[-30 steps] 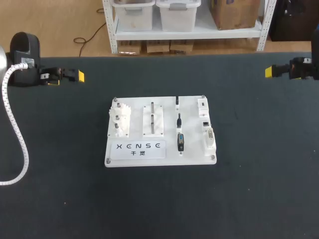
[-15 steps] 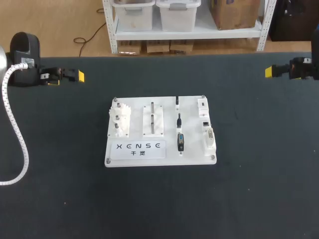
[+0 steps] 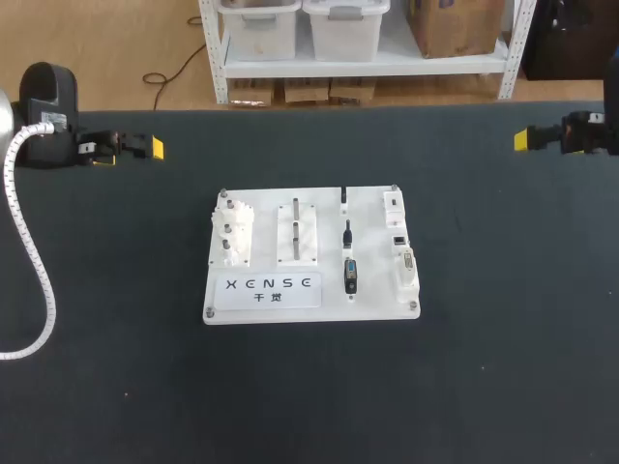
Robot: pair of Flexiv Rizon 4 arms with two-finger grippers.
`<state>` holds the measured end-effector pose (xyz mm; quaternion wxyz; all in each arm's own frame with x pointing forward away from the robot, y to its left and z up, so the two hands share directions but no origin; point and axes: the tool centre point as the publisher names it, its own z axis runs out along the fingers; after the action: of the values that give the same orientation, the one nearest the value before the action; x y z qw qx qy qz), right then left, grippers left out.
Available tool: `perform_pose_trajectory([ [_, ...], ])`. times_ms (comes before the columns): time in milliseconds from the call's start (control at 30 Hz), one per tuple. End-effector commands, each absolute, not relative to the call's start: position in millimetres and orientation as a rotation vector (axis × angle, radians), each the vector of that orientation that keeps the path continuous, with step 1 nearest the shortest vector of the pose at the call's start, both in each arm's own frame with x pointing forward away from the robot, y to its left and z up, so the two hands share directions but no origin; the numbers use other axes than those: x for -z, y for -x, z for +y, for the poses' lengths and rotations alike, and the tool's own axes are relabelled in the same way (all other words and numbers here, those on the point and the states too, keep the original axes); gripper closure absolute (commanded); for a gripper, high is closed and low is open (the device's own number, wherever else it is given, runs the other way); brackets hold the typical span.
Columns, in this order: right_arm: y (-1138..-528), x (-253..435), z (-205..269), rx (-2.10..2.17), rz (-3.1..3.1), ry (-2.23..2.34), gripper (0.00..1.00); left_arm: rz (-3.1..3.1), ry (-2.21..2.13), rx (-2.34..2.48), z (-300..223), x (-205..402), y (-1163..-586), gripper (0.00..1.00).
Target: Insert the USB connector, Ethernet cable, and multi-pin plug into their matching sockets one by one.
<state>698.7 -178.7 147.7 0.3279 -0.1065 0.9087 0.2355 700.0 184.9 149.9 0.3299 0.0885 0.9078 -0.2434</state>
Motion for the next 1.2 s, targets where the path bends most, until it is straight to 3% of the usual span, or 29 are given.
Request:
perform_pose_trajectory([
  [33, -717.6, -156.2, -145.8, -0.433, 2.473, 0.238, 0.0, 2.374, -0.231, 0.637, 184.9, -149.9, -700.0, 0.0],
  [667, -728.4, -135.0, -10.0, -0.025, 2.728, 0.112, 0.0, 2.374, -0.231, 0.637, 184.9, -149.9, -700.0, 0.0],
  [1200, -727.1, -88.6, 35.9, -0.042, 2.828, 0.056, 0.0, 2.374, -0.231, 0.637, 184.9, -149.9, -700.0, 0.0],
])
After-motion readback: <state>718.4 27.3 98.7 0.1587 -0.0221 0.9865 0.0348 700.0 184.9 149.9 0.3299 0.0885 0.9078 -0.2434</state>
